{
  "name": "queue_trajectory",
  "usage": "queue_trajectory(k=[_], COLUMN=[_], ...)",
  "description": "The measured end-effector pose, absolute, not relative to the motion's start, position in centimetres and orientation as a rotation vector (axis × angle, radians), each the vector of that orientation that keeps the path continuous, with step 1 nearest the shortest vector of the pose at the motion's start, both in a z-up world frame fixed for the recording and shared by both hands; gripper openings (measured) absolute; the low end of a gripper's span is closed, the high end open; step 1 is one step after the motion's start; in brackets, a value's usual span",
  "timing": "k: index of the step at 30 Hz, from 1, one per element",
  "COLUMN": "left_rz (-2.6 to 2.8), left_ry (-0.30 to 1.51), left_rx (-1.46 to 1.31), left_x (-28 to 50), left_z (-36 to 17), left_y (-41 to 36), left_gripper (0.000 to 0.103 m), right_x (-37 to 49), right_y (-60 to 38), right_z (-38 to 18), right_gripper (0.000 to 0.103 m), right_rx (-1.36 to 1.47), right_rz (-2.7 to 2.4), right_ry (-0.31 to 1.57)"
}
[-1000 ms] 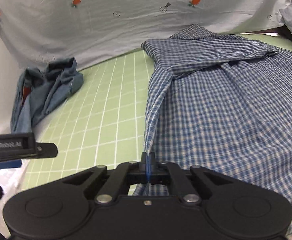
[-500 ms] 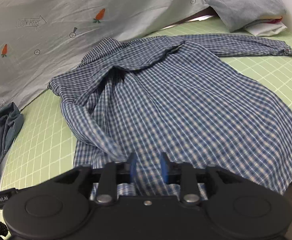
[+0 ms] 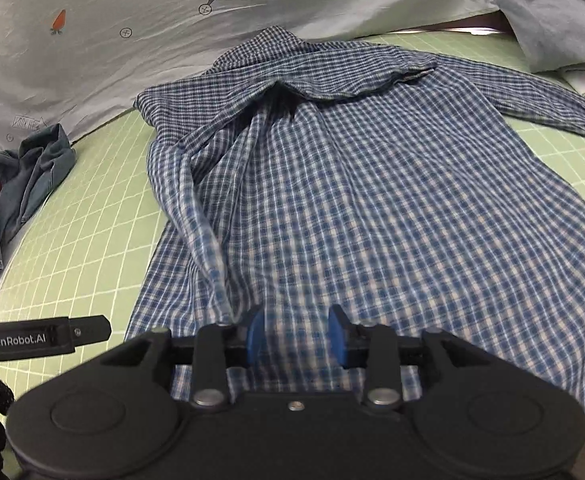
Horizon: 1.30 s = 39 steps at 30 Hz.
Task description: Fold clothes
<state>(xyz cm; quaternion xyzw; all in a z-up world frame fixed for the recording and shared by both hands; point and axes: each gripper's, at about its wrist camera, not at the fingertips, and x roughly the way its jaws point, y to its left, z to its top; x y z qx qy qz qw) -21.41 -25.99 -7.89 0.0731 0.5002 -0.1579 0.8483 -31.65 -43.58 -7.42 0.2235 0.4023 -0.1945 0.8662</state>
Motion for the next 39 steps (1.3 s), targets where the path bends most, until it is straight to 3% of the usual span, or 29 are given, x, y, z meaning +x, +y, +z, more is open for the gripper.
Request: queue_trajectory(k=[14,22,29,37,39], left_rz=[-0.260,-0.215,-0.137,-0.152,-0.158], left_ry=[1.066,0.996,0.968,0.934,0.934], left_rx=[0.159,0.142,0.140,0.191,0.192], left_x=[-13.3,-4.9,2.3,7.2,8.0], left_z=[-9.5,-10.2,-10.3,-11.0,-11.3], left_y=[-31.3,-35.7,-37.6,-38.9,-39.2], left_gripper=[0.101,0.101,0.102,0.102,0.102], right_x=[-27.3,-22.3,-16.4,-12.5,-12.0], right_y=[-54.6,-63.7,-70.3,-72.7,-72.8], right_z=[-6.9,-9.0,-10.0,-10.2,-10.5], right_gripper=[0.040,0.048,0.056,0.056,0.064], right_rx=[0.507,0.556,0.427,0.444,0.440], right_rz=[-0.525,-0.629,-0.710,-0.649,-0.613], right_ry=[0.767,0.728,0.753,0.676,0.681])
